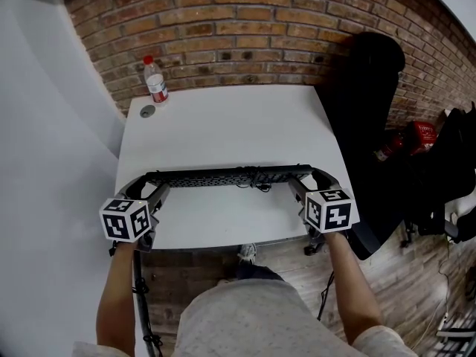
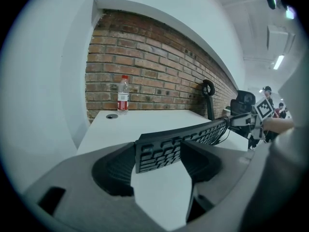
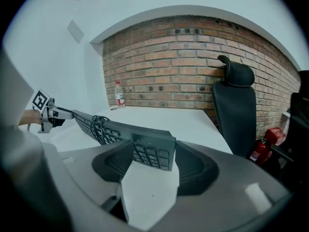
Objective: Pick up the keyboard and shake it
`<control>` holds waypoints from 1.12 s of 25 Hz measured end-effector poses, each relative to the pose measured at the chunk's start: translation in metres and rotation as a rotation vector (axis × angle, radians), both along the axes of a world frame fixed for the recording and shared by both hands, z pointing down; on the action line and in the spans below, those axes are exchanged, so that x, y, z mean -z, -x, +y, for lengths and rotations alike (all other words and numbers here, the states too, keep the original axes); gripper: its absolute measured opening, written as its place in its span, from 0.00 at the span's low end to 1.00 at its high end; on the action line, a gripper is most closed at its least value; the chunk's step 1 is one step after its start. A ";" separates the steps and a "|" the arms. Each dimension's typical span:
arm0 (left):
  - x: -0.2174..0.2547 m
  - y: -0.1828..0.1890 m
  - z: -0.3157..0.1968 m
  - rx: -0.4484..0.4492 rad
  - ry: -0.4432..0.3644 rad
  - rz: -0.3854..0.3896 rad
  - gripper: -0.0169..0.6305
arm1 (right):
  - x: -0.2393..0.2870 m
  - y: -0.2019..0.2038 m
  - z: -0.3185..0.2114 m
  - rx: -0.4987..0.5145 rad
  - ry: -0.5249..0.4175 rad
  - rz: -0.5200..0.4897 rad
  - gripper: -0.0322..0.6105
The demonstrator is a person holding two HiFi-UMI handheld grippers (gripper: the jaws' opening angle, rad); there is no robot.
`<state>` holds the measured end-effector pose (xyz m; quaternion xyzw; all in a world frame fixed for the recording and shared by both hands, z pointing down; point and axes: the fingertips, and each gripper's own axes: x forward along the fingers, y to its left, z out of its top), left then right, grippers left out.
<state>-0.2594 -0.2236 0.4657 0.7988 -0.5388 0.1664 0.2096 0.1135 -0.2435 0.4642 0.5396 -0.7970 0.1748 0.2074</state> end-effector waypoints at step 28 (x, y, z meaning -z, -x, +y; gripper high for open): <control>-0.034 -0.008 0.070 -0.045 0.047 -0.150 0.47 | -0.031 -0.009 0.065 -0.059 0.024 0.039 0.47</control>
